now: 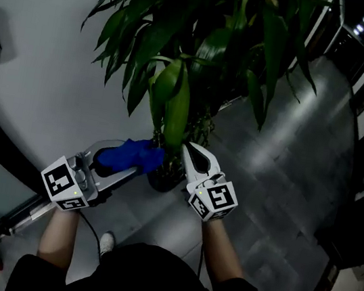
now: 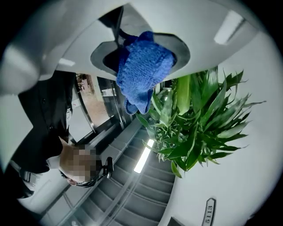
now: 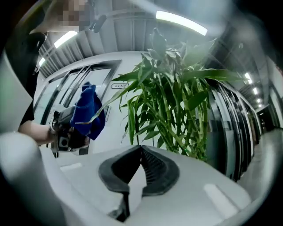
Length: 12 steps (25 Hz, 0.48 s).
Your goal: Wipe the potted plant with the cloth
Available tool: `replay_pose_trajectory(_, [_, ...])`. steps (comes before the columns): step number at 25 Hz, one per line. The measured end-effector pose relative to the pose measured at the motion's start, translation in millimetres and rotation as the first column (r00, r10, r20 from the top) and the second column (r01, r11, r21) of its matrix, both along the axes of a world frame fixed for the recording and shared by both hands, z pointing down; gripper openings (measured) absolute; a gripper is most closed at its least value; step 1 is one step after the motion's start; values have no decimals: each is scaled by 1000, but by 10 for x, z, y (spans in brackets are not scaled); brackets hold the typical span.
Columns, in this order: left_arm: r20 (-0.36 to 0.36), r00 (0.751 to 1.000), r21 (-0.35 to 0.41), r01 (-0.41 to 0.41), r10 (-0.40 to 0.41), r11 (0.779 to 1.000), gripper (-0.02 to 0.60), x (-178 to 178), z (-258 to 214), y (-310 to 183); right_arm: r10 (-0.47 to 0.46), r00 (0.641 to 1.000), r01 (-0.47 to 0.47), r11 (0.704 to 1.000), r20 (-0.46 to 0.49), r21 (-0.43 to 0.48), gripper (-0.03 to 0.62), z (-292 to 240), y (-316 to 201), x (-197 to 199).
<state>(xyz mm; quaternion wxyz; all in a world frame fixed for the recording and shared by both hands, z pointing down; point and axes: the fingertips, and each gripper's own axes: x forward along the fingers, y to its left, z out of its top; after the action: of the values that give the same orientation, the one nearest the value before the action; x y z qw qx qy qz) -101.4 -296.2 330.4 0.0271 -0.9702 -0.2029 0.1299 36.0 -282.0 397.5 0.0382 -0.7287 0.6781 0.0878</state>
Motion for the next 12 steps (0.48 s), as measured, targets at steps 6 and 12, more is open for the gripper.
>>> replay_pose_trajectory(6, [-53,981,-55,183,-186,982,155,-14,-33,270,-120,992,121,992,-36,31,3,-231,104,73])
replay_pose_trajectory(12, [-63,953,-28,294,-295,956,155,-118,-257,222,-220,974,223,973,-45,66,3,-434,-12,-138])
